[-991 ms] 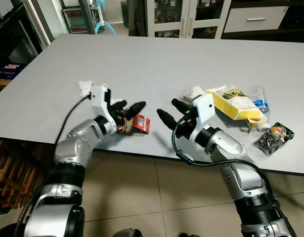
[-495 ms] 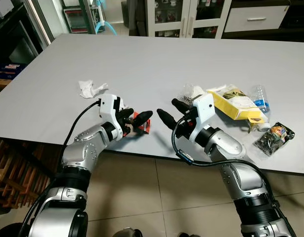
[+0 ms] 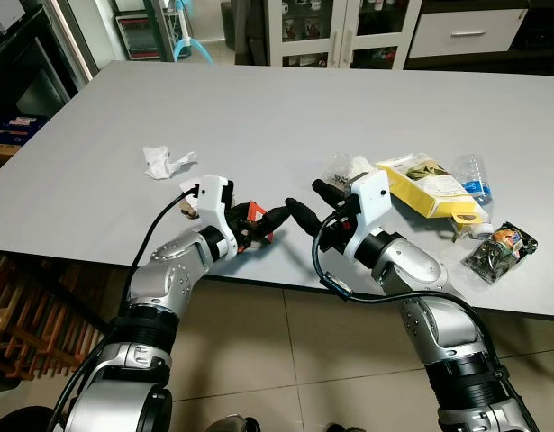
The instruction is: Picking trash to rubbish bin
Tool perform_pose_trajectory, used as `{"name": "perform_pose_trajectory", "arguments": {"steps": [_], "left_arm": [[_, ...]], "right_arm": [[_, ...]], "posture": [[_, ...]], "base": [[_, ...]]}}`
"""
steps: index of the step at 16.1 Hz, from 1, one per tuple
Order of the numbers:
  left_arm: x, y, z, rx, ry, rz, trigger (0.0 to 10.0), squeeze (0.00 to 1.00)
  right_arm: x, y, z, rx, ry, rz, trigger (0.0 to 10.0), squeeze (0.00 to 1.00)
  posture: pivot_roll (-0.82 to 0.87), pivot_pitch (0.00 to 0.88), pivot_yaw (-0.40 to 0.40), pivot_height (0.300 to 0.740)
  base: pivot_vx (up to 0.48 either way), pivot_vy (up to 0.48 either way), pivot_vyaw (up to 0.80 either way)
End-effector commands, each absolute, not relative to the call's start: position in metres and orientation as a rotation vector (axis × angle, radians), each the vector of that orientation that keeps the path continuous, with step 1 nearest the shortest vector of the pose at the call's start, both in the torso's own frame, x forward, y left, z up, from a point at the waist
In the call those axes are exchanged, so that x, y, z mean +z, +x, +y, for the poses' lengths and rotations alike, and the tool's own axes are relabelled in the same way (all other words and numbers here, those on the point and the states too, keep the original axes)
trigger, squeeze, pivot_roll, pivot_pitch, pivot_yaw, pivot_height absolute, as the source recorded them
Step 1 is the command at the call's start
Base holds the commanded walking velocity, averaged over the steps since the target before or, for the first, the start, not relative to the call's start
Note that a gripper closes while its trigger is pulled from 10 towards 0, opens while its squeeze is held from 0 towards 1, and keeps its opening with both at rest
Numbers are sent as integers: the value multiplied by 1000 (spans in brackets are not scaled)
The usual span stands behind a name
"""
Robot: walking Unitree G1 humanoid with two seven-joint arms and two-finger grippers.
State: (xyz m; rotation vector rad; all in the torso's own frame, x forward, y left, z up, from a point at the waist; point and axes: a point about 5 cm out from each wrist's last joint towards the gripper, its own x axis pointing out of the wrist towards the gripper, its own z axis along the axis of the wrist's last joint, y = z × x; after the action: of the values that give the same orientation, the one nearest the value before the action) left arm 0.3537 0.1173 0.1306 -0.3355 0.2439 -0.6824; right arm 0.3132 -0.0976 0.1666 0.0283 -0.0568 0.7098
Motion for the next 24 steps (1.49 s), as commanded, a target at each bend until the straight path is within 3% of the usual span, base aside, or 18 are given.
{"name": "perform_pose_trajectory", "arguments": {"steps": [1,4,5,6,7,8,9,12,13,24], "left_arm": [[128,353,118,-680,-327,263,10000,0],[128,353,118,-679,-309,268,10000,0],[127,353,118,-678,-297,273,9412,0],[126,353,118,-676,-271,284,5255,0],[125,352,118,-677,-266,287,2667,0],[123,351,118,-676,-257,295,980,0],[123,351,117,-680,-257,295,0,0],[122,350,116,-685,-258,294,549,0],[122,350,116,-689,-257,294,0,0],[122,348,114,-703,-254,293,0,0]], "right_arm": [[167,313,-98,705,28,-61,10000,0],[167,312,-98,704,30,-59,10000,0],[167,312,-98,703,30,-59,10000,0],[166,312,-98,702,30,-58,10000,0],[166,312,-98,702,30,-58,10000,0],[167,313,-97,704,31,-59,10000,0],[167,313,-97,705,31,-60,10000,0],[166,313,-97,706,31,-59,10000,0],[166,313,-97,706,31,-59,10000,0],[166,312,-96,707,31,-56,10000,0]], "posture": [[-63,93,84,740],[-62,93,84,740],[-61,91,84,740],[-60,92,84,740],[-60,91,85,740],[-60,90,85,740],[-61,88,86,740],[-63,85,86,740],[-64,84,87,740],[-61,89,84,740]], "base": [[0,0,0],[0,0,0],[0,0,0],[0,0,0],[0,0,0],[0,0,0],[0,0,0],[0,0,0],[0,0,0],[0,0,0]]}}
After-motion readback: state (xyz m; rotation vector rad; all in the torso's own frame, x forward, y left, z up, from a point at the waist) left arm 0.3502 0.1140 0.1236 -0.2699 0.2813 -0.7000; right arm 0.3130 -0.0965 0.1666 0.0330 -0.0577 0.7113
